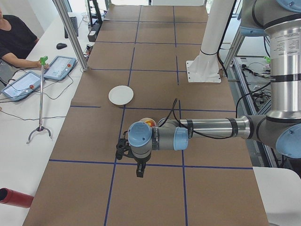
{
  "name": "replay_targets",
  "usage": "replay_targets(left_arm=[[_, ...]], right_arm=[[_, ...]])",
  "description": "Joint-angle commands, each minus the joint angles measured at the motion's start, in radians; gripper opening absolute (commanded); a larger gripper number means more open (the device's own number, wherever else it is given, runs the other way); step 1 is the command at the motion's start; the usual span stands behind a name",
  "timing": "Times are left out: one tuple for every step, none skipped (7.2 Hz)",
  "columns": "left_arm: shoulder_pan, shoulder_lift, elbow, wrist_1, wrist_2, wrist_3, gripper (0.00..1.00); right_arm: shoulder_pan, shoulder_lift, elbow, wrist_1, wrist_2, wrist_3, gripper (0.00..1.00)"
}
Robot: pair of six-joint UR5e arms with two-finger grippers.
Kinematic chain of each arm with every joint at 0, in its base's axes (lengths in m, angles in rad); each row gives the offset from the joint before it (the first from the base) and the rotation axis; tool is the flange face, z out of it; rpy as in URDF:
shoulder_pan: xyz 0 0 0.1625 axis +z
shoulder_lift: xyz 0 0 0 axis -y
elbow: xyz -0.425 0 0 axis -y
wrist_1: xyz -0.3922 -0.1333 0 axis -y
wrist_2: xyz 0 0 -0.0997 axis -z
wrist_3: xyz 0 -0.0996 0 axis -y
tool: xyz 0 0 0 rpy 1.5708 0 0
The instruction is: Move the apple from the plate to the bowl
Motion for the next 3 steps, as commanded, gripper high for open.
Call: replay_targets(left_arm=[[-0.022, -0.005, 0.0, -0.001, 0.0, 0.001, 1.0], [-0.025, -0.007, 0.0, 0.0, 0.0, -0.001, 1.0], [-0.044, -0.008, 0.0, 0.0, 0.0, 0.001, 1.0]], right_arm=[[0.0, 0.0, 0.0, 0.0, 0.0, 0.0, 1.0], [0.0, 0.0, 0.0, 0.0, 0.0, 0.0, 1.0], [0.0, 0.0, 0.0, 0.0, 0.0, 0.0, 1.0]])
